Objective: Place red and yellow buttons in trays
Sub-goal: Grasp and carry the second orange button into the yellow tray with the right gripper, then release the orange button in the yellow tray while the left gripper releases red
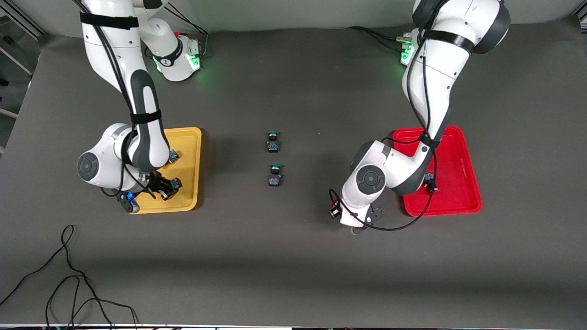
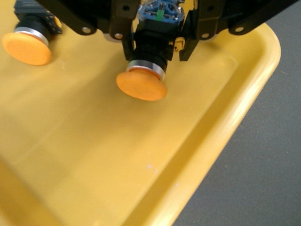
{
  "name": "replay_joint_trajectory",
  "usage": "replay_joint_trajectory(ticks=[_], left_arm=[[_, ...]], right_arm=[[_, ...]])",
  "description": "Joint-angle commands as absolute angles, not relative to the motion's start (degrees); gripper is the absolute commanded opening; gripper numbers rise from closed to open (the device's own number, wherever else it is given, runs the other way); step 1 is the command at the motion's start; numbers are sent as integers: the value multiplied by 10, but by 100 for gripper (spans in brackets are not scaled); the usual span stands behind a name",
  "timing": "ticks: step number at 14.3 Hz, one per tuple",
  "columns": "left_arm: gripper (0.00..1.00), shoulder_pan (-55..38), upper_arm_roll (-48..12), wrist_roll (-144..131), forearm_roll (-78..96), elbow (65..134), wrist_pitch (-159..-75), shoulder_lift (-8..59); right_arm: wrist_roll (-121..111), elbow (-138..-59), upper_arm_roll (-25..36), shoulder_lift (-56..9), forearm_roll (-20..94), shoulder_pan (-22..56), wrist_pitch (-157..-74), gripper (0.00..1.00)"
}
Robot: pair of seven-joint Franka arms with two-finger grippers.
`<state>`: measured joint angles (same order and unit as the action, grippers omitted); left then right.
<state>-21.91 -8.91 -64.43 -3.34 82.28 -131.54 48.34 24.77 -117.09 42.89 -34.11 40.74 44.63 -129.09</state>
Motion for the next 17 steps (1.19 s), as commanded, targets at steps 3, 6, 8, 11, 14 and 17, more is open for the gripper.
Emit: replay_joint_trajectory(ticks=[3, 6, 8, 11, 14, 17], left_arm=[[0, -135, -104, -478, 7, 829, -1140, 387], [0, -64, -104, -306, 44, 890, -1054, 306], [0, -15, -100, -190, 43, 945, -1036, 266], [0, 39, -97, -92, -22, 1000, -1070, 271], [0, 85, -97, -12, -51, 1080, -1170, 274], [0, 102, -97, 9, -66, 1093, -1207, 293]], right_arm=[[231, -1175, 432, -329, 432, 454, -1296, 100], [232, -1174, 436, -283, 415, 454, -1295, 100], [234, -1173, 440, -232, 345, 454, -1281, 100], [236, -1164, 444, -152, 248, 454, -1249, 100], [233, -1111, 443, -127, 192, 453, -1196, 100], [228, -1033, 444, -127, 170, 450, -1111, 100]])
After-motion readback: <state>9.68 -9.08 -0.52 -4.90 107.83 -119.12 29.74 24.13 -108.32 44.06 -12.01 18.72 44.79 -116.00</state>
